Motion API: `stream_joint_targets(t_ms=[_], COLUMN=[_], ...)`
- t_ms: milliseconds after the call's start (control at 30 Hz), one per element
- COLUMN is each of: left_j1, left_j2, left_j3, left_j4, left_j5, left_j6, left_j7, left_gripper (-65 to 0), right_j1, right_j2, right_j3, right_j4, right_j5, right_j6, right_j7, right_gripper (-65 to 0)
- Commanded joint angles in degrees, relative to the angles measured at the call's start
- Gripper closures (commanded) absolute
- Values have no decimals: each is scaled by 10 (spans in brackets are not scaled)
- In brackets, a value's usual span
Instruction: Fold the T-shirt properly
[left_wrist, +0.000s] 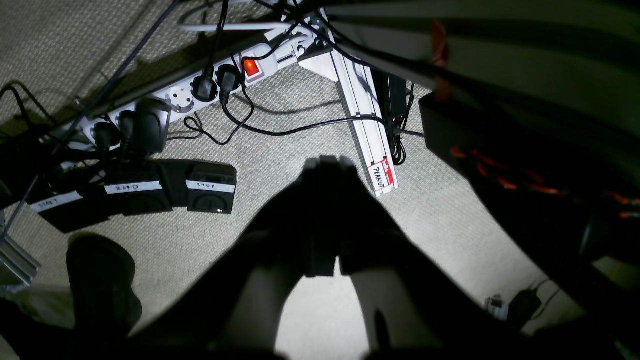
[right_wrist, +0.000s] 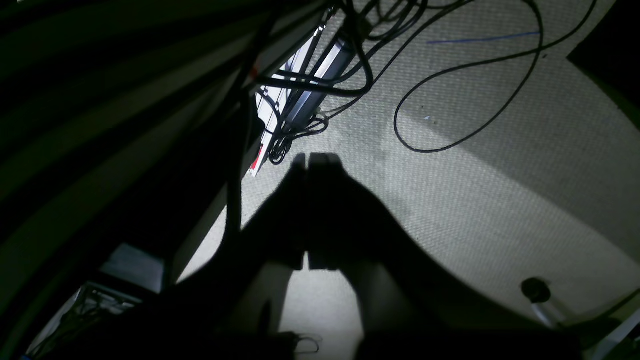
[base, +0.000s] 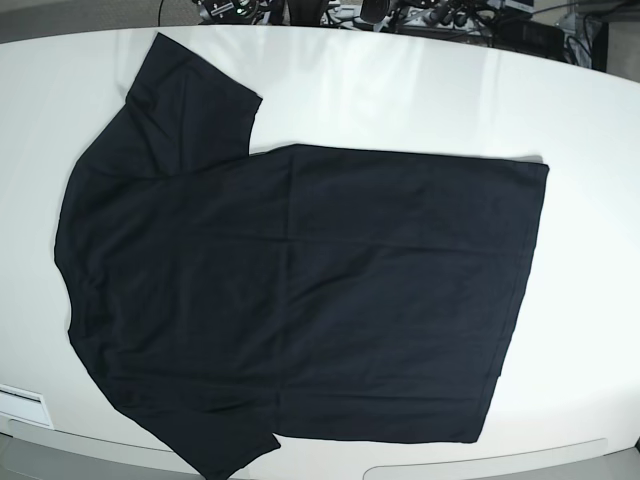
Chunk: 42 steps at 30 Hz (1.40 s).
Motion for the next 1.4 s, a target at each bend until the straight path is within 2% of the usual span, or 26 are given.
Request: stream_joint_targets(t_ms=[0, 133, 233, 333, 500, 567, 667, 767, 867, 933, 1067, 1200, 1300, 1367], left_j1=[3, 21, 53, 101, 195, 234, 298, 369, 443, 491, 577, 637, 660, 663], left_j2=[-3, -15, -39, -69, -130, -159, -203, -246, -283, -307, -339, -354, -354, -354], left_j3=[-2, -2, -2, -2, -2, -2, -14, -45, -92, -130, -209, -284, -337, -364], left_j4=[3, 16, 63, 127, 267, 332, 447, 576, 702, 773, 876, 956, 1011, 1041], left_j5=[0, 0, 0, 0, 0, -4, -20, -31, -30, -24, -2, -1, -1, 0], left_j6=[-3, -7, -25, -37, -36, -36, -35, -31, -14, -14, -14, -22, -37, -47], left_j7=[5, 18, 19, 26, 78, 100, 162, 216, 256, 272, 274, 281, 290, 290], left_gripper=[0, 0, 0, 0, 0, 0, 0, 0, 0, 0, 0, 0, 0, 0], right_j1=[-6, -35, -71, -116, -204, -249, -323, -411, -502, -556, -641, -653, -653, -653], right_j2=[-2, 3, 14, 30, 64, 80, 105, 139, 175, 196, 220, 228, 228, 227], right_j3=[0, 0, 0, 0, 0, 0, 0, 0, 1, 2, 2, 2, 2, 2], right_j4=[4, 15, 44, 89, 196, 254, 356, 480, 612, 695, 823, 920, 972, 999], right_j5=[4, 4, 4, 4, 38, 67, 102, 123, 128, 124, 83, 36, 35, 34], right_j6=[9, 9, 9, 33, 60, 59, 58, 57, 24, 2, -40, -72, -73, -74], right_j7=[-11, -11, 4, -7, -69, -96, -148, -169, -185, -194, -194, -199, -241, -235], right_gripper=[0, 0, 0, 0, 0, 0, 0, 0, 0, 0, 0, 0, 0, 0])
